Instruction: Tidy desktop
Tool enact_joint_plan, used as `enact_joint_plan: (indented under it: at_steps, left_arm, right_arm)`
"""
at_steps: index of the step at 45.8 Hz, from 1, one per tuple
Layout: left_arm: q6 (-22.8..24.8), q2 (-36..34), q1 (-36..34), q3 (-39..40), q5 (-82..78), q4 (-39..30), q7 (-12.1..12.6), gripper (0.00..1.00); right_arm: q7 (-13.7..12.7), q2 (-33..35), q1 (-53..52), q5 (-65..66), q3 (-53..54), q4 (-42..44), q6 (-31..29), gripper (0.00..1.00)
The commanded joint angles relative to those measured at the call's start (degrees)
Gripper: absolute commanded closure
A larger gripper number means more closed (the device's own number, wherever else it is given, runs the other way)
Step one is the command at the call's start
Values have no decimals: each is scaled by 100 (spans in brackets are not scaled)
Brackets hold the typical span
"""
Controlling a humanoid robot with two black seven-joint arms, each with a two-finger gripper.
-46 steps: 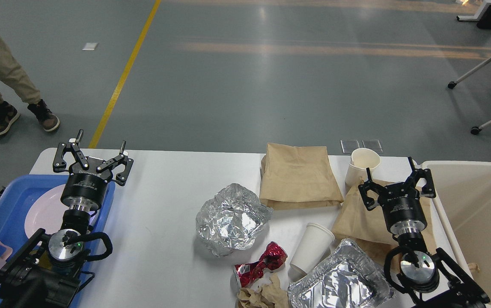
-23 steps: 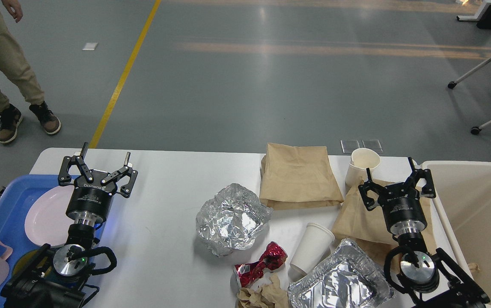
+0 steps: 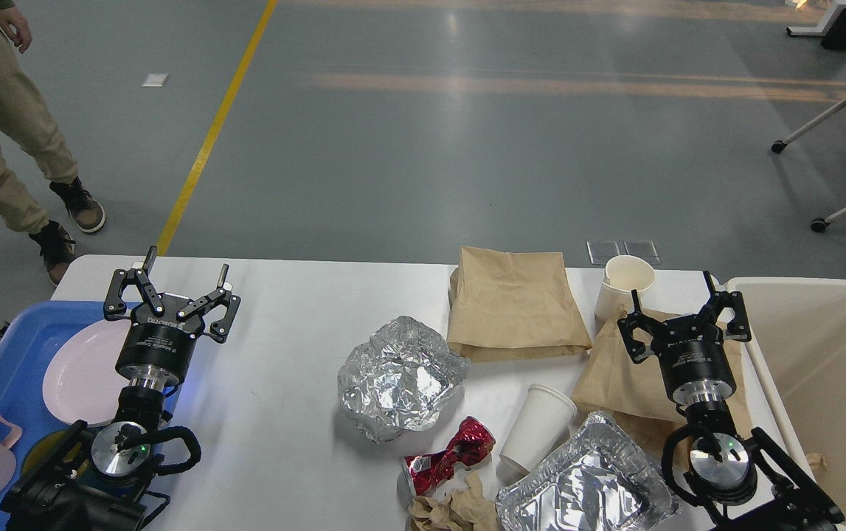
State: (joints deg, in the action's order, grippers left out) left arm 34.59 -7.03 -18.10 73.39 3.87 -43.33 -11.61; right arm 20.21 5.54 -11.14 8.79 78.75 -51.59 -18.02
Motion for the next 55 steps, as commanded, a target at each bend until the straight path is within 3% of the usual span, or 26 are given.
enact_joint_plan:
  at_steps: [1, 18, 26, 40, 49, 55]
  left_arm:
    - [-5, 0, 0, 0, 0, 0, 1, 4]
    - [-5, 0, 0, 0, 0, 0, 1, 4]
    - [4, 0, 0, 0, 0, 0, 1, 4]
    - [4, 0, 0, 0, 0, 0, 1, 4]
    - [4, 0, 0, 0, 0, 0, 1, 4]
    - [4, 0, 0, 0, 0, 0, 1, 4]
  right_arm:
    - [0, 0, -2, 0, 0, 0, 0, 0]
    - [0, -44, -63, -9, -9, -70, -44, 0]
    - [-9, 439, -520, -263, 149, -97, -220, 0]
    - [-70, 668, -767, -1055, 70, 26, -211, 0]
    - [-263, 1397, -714, -1064, -843, 17, -281, 0]
    - [-264, 1486, -688, -1125, -1090, 44, -229, 0]
